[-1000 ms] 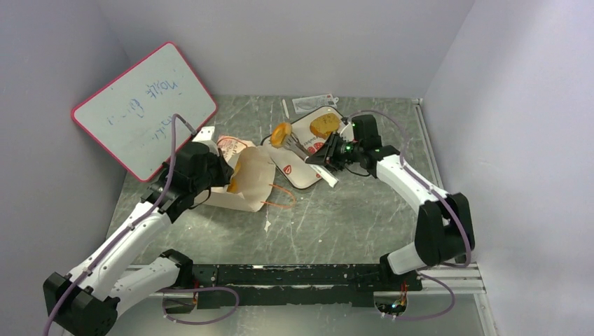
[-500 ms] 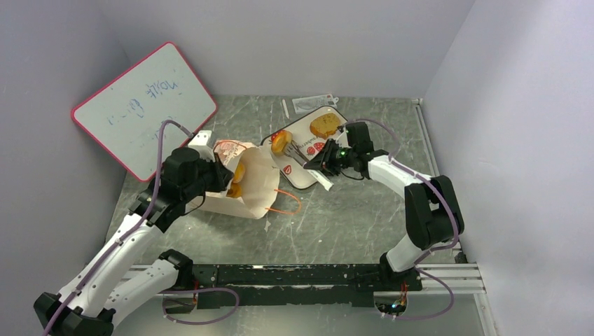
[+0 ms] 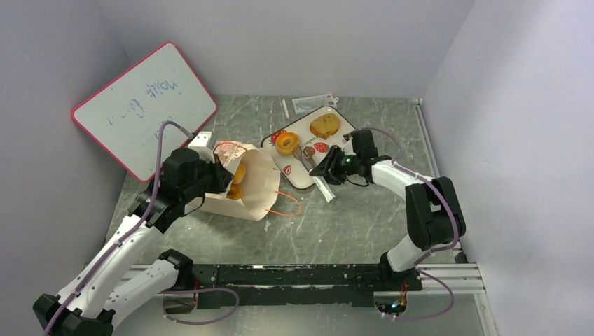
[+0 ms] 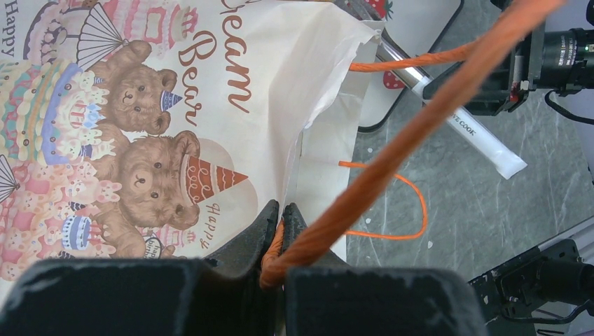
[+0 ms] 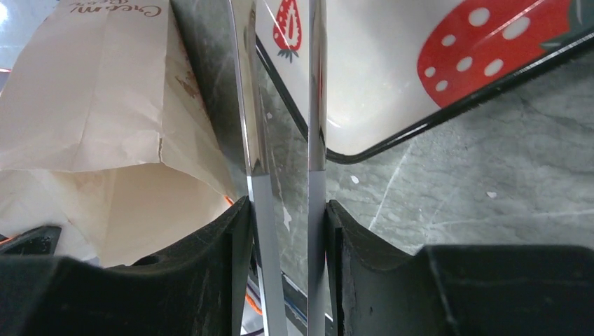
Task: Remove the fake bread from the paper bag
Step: Place the fake bread in the container.
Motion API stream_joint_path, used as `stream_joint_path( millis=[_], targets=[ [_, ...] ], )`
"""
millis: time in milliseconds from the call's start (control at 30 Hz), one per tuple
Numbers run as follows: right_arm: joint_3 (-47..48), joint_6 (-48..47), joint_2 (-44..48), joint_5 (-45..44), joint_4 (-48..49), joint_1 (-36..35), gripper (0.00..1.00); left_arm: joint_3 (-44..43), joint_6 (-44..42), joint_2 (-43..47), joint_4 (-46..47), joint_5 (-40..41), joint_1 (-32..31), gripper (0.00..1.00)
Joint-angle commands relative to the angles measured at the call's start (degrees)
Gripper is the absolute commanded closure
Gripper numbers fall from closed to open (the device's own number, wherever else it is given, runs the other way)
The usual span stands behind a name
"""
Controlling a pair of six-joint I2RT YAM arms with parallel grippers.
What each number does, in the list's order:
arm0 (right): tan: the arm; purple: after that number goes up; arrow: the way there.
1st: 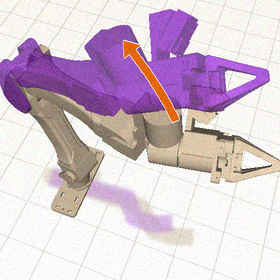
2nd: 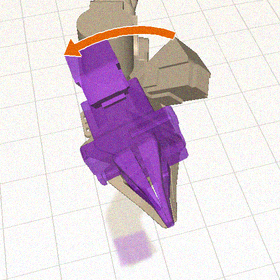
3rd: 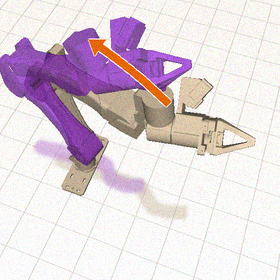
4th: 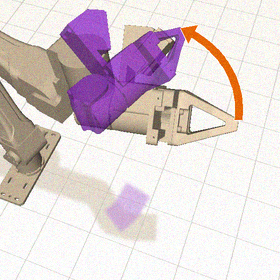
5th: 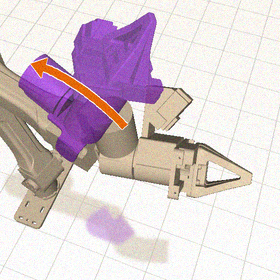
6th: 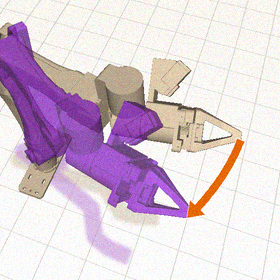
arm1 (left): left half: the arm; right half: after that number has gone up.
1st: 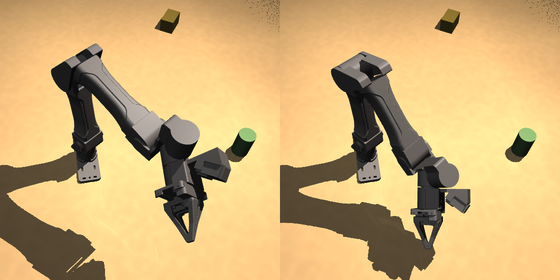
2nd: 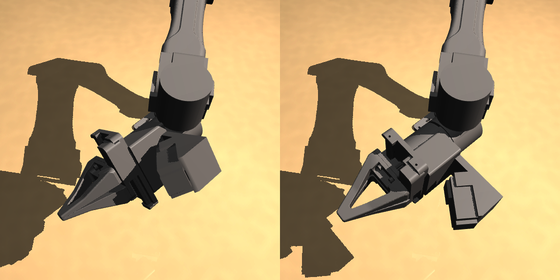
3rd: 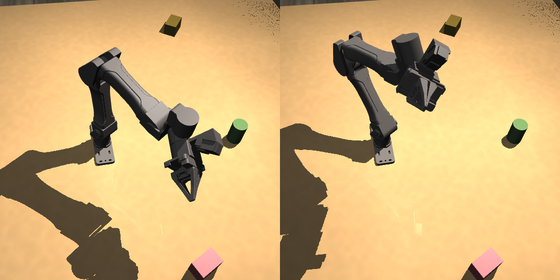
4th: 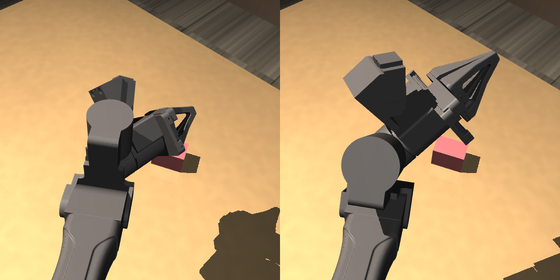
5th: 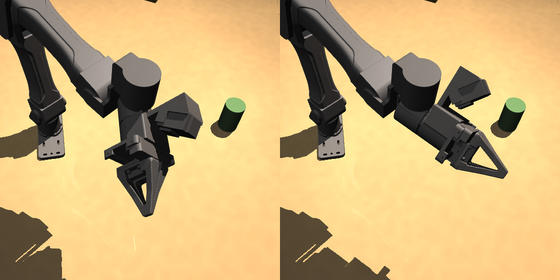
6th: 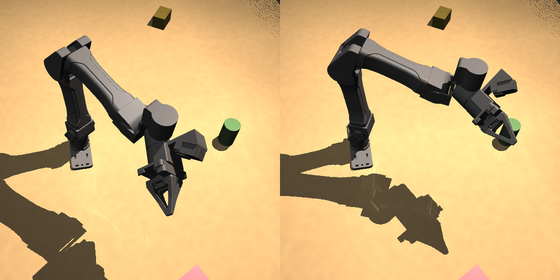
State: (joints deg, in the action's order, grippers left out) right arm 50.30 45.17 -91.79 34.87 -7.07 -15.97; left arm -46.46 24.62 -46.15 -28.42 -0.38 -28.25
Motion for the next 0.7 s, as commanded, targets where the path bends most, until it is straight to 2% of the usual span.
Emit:
stream_joint_path(
  millis=[0, 367, 667],
  targets=[
    [-1.4, -0.3, 3.5, 0.5, 0.0, 1.0, 0.58, -1.0, -0.4, 0.1, 0.5, -1.5, -0.3, 0.93],
    [-2.3, -1.1, 9.7, 0.6, -3.0, 1.3, 0.58, -0.2, 0.2, 0.4, -1.3, -1.9, -0.3, 0.93],
    [-1.4, -3.5, 18.7, -0.9, -10.6, 1.5, 0.58, 0.5, 1.5, -0.6, -3.7, -1.3, -0.3, 0.93]
  ],
)
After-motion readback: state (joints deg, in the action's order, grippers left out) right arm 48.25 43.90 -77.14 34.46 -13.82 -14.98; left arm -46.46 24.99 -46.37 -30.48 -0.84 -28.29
